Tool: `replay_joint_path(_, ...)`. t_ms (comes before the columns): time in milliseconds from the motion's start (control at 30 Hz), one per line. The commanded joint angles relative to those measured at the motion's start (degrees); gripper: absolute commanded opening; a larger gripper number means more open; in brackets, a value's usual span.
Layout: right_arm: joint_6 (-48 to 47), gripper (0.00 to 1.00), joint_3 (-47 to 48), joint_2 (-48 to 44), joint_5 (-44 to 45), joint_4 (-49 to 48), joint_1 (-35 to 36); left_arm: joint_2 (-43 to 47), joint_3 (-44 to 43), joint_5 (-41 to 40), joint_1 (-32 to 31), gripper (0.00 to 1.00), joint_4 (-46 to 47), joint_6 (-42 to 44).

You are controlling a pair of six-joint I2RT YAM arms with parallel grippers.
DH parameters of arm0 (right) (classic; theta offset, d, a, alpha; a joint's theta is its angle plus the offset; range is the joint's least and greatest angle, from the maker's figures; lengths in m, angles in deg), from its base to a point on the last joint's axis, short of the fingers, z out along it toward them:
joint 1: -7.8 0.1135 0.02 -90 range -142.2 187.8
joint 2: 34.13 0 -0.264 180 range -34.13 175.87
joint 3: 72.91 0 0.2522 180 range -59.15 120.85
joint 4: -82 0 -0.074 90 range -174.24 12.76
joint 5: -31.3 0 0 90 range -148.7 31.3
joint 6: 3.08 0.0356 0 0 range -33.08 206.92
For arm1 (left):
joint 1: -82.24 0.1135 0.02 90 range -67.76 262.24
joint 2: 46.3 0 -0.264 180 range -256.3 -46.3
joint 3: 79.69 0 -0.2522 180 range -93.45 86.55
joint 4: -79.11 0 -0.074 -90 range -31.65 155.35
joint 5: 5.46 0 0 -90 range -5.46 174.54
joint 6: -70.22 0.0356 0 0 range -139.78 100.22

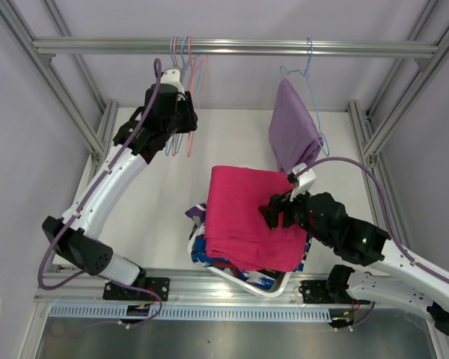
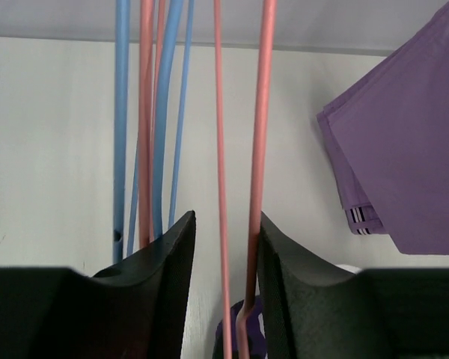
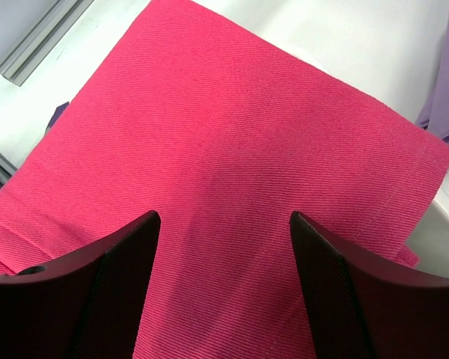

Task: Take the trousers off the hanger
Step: Place the hanger at the clothesline.

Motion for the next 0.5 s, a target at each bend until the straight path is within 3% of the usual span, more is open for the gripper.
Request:
replay_joint_path(0,0.71,0.75,-0.17,-0.34,-0.61,0.48,-0.18,5.84,1.08,1.2,0.11,0.41,-0.55,-1.12)
replay_joint_path(300,0.36,0.79,1.23,-0.51,-0.7,0.56,-0.27,12.8,-2.15,1.11,-4.97,0.5,-1.51,-0.95)
replay_joint_path(467,-2.1,0.82,5.18,-1.74,2.54,5.48,-0.27,14.47,-4.89,4.7,-9.55,0.53,0.94,-1.47)
